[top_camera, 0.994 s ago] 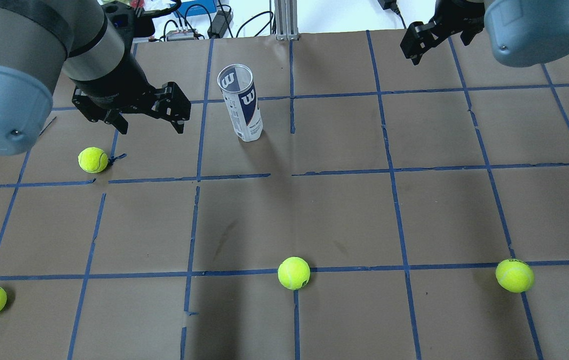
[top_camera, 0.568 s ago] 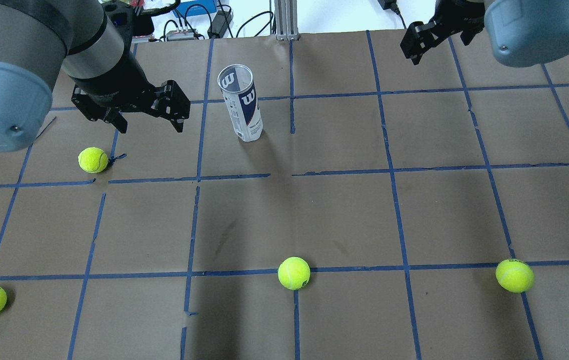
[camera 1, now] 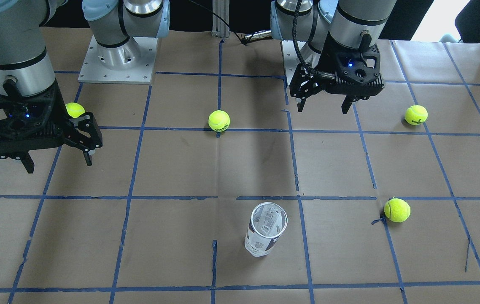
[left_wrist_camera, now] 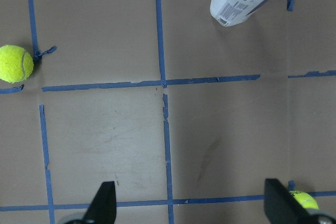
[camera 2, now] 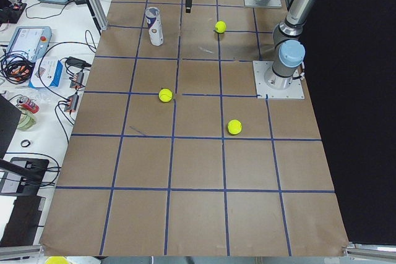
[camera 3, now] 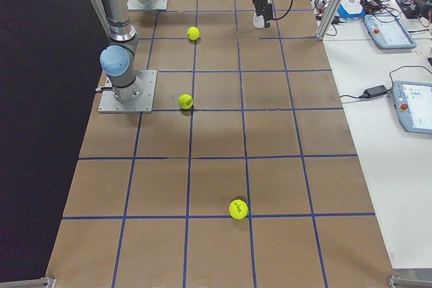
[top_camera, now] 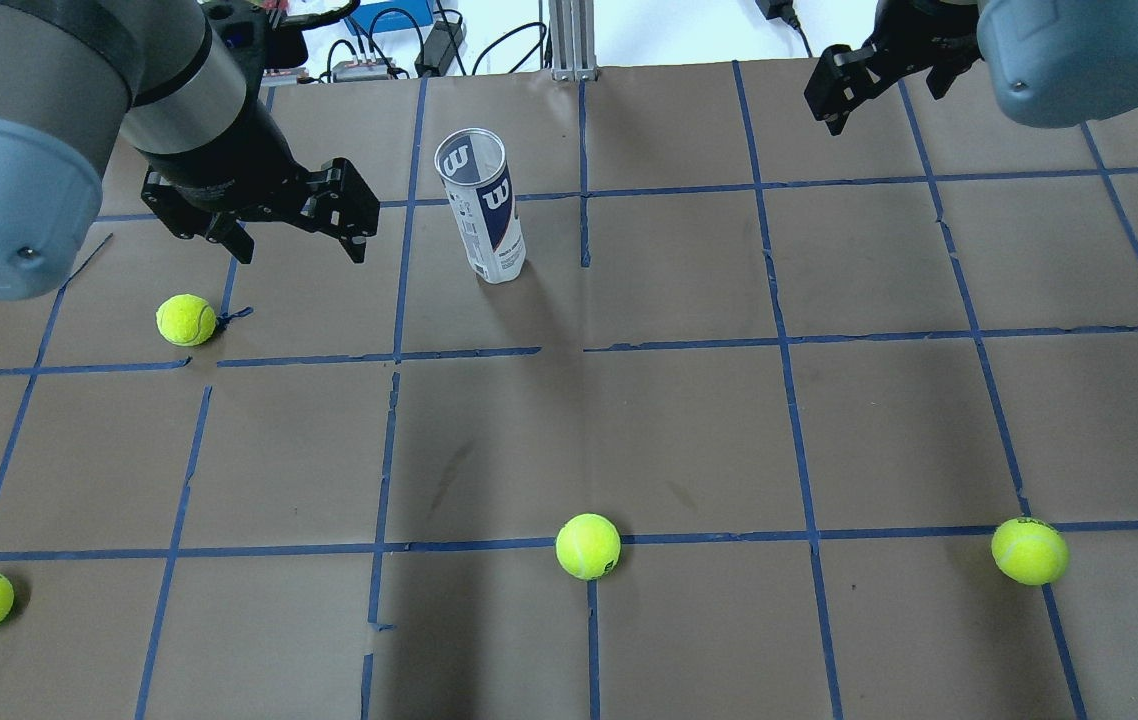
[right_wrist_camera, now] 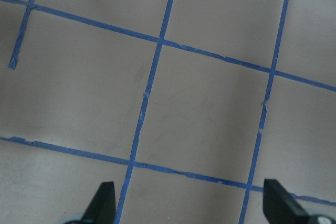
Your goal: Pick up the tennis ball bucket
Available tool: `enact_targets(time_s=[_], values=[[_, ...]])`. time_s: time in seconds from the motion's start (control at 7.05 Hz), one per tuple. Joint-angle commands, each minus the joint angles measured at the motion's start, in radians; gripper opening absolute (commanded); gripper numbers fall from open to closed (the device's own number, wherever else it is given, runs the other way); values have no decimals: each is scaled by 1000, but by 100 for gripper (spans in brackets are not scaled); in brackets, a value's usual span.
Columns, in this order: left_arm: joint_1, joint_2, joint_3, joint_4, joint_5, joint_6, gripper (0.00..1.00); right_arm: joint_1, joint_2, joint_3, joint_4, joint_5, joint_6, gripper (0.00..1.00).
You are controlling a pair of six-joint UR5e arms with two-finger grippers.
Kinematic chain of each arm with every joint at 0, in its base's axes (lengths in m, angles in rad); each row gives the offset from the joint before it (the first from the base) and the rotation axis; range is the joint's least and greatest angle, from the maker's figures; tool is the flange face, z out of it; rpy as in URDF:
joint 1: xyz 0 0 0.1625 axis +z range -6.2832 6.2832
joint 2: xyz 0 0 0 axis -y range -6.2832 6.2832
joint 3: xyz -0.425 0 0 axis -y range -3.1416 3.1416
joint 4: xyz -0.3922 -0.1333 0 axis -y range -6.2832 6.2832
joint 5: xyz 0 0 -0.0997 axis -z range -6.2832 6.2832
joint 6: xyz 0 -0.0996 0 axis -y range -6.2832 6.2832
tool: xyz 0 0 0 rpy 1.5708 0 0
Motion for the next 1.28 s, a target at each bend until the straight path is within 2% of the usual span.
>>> enact_targets(time_s=[0.0,0.28,0.71,1.14], values=[[0,-1,0,4,-1,1,100,-8,-19,-10,115,10,62,100],[0,-1,1,7,-1,1,100,1,-54,-27,238,61,121,100],[0,-1,0,10,-1,0,100,3,-62,-125,407,65,175,100],[0,1,1,10,-1,1,100,7,-88,-123,458,62,231,100]])
